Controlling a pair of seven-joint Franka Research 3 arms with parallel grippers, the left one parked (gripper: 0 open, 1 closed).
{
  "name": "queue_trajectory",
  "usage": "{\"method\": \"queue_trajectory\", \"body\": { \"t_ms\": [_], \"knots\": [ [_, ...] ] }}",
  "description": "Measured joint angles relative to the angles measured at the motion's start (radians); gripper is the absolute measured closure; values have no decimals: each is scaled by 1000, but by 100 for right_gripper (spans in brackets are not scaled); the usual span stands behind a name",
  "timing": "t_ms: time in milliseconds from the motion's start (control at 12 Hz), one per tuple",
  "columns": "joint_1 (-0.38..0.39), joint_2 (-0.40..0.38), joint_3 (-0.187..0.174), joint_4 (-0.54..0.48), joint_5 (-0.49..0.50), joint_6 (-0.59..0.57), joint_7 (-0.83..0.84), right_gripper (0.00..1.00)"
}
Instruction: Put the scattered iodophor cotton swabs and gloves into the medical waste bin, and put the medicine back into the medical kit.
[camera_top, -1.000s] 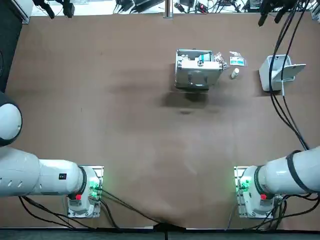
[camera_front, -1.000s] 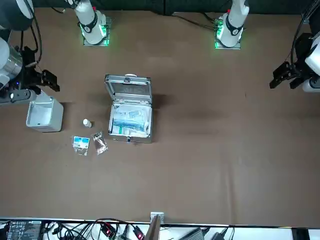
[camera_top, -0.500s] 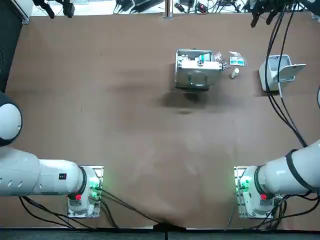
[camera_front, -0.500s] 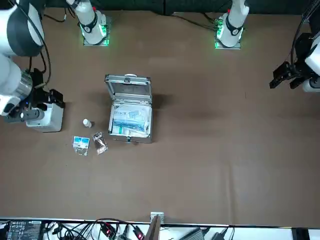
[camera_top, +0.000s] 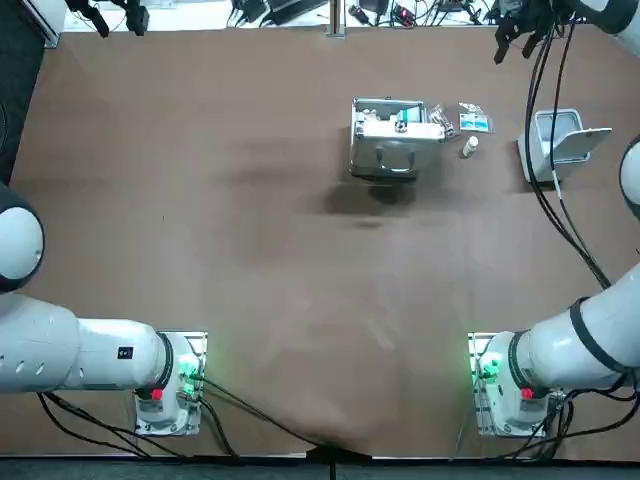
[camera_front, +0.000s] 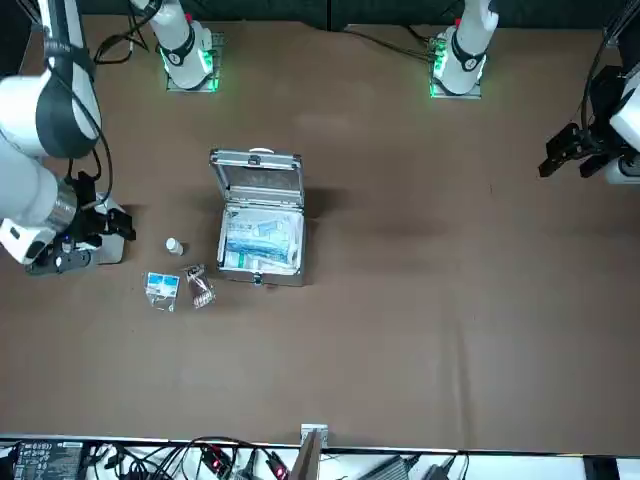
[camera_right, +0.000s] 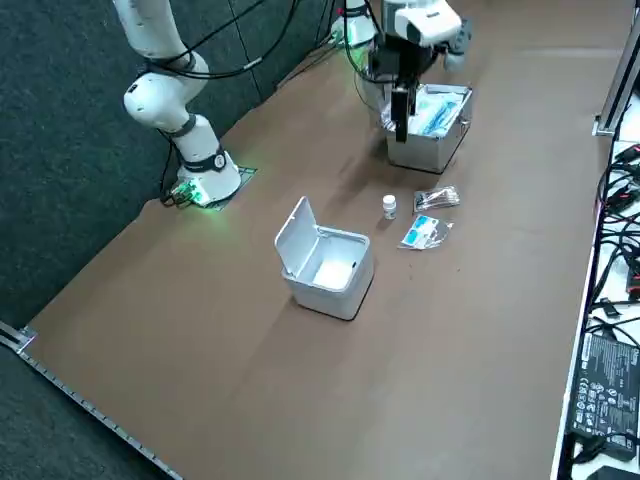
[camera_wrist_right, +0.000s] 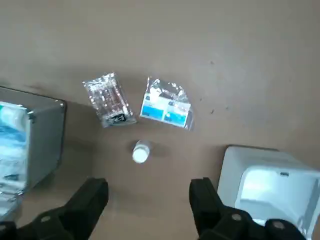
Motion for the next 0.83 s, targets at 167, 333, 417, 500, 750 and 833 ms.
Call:
{"method": "queue_trajectory", "body": {
  "t_ms": [167, 333, 417, 500, 750, 833],
  "knots": [
    [-16, 40, -2, 0, 0, 39, -45, 0],
    [-28, 85, -2, 0, 0, 72, -86, 0],
    [-30, 105, -2, -1, 0, 85, -109, 0],
    [-30, 123, -2, 0, 0, 98, -140, 0],
    [-30, 167, -2, -1, 0, 151, -289, 0],
    [-31, 181, -2, -2, 0, 172, -353, 0]
  ]
}}
